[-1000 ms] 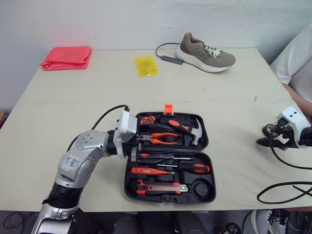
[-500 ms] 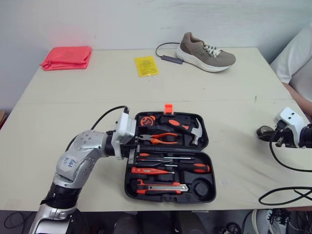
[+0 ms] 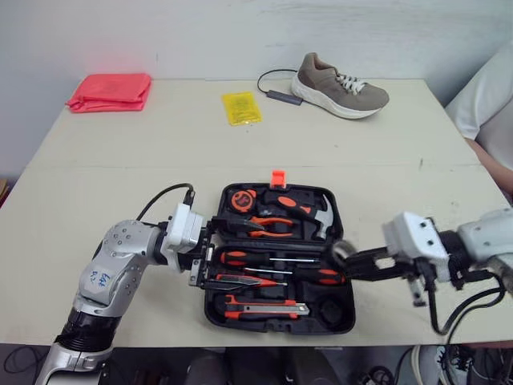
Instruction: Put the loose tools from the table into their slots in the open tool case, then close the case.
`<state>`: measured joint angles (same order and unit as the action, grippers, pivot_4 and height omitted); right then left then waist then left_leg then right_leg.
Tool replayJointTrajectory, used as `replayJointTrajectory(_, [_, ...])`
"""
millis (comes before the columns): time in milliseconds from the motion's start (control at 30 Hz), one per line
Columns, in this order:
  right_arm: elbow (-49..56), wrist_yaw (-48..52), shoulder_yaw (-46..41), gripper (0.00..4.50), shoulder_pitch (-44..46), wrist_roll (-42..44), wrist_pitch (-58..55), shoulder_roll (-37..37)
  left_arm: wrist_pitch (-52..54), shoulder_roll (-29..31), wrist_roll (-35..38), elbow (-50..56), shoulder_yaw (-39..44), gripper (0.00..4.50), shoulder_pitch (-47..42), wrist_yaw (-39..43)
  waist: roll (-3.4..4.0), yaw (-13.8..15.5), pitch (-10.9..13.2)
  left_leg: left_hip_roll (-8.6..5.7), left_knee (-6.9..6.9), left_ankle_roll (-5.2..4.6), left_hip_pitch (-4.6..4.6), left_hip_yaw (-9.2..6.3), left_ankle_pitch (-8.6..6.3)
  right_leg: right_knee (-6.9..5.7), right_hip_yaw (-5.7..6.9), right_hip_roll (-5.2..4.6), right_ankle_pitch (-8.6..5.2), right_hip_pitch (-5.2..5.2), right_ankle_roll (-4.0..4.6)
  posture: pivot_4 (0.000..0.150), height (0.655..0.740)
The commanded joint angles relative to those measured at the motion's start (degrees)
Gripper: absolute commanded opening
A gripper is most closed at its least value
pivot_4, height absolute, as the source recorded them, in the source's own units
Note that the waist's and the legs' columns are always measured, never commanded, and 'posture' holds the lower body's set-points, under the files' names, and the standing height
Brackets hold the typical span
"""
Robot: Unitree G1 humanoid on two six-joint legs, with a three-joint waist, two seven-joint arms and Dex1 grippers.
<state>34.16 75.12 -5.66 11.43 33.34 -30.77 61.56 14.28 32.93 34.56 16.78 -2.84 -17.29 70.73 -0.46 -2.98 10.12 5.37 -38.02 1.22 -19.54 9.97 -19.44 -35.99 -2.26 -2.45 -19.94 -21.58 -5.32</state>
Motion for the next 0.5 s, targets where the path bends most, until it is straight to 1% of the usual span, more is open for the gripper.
replayJointTrajectory(33, [7.53,-3.27,3.66,0.12,-0.29,3.22,-3.21,-1.53,0.01,0.63,1.02,0.43,1.01,4.5,0.97,0.36,-0.17,-0.01,-0.05,0.0,0.0,-0.03,0.0,-0.01,-0.02,0.02,0.02,-0.02,0.0,0.0,0.0,0.15,0.74])
replayJointTrajectory(67, [7.79,-3.41,5.24,0.12,-0.41,2.41,-3.11,-1.7,-0.07,0.73,0.81,0.59,0.8,4.5,1.33,0.45,-0.23,-0.05,-0.07,0.0,0.0,-0.05,-0.01,-0.01,-0.04,0.04,0.04,-0.04,-0.01,0.0,0.01,0.15,0.74])
replayJointTrajectory(133, [7.31,-1.83,9.11,0.12,-1.77,-2.18,-0.07,-0.27,-0.08,0.96,0.63,1.07,0.45,4.5,1.92,0.65,-0.26,-0.04,-0.05,-0.01,0.01,-0.1,-0.04,0.0,-0.08,0.08,0.09,-0.1,-0.02,0.0,0.04,0.15,0.74])
replayJointTrajectory(200, [7.28,-0.86,11.04,0.12,-3.49,-4.78,1.24,1.49,0.24,1.27,0.93,1.73,0.54,4.5,2.4,0.58,-0.27,0.07,-0.05,-0.04,0.01,-0.14,-0.07,0.0,-0.09,0.11,0.13,-0.13,-0.04,-0.02,0.07,0.15,0.74])
replayJointTrajectory(400, [5.73,-0.63,12.15,0.12,-8.56,-11.38,2.82,7.39,1.07,2.6,1.54,3.41,1.18,4.5,4.11,0.28,-0.3,-0.01,-0.04,-0.04,0.0,-0.17,-0.06,0.0,-0.09,0.1,0.14,-0.16,-0.07,-0.03,0.12,0.15,0.74])
replayJointTrajectory(500, [5.08,-1.38,12.86,0.12,-9.06,-12.53,2.78,7.25,1.62,2.6,1.76,4.5,1.02,4.5,4.88,-0.29,-0.31,-0.12,-0.04,-0.01,0.0,-0.16,-0.05,-0.01,-0.09,0.1,0.14,-0.14,-0.08,-0.03,0.14,0.15,0.74])
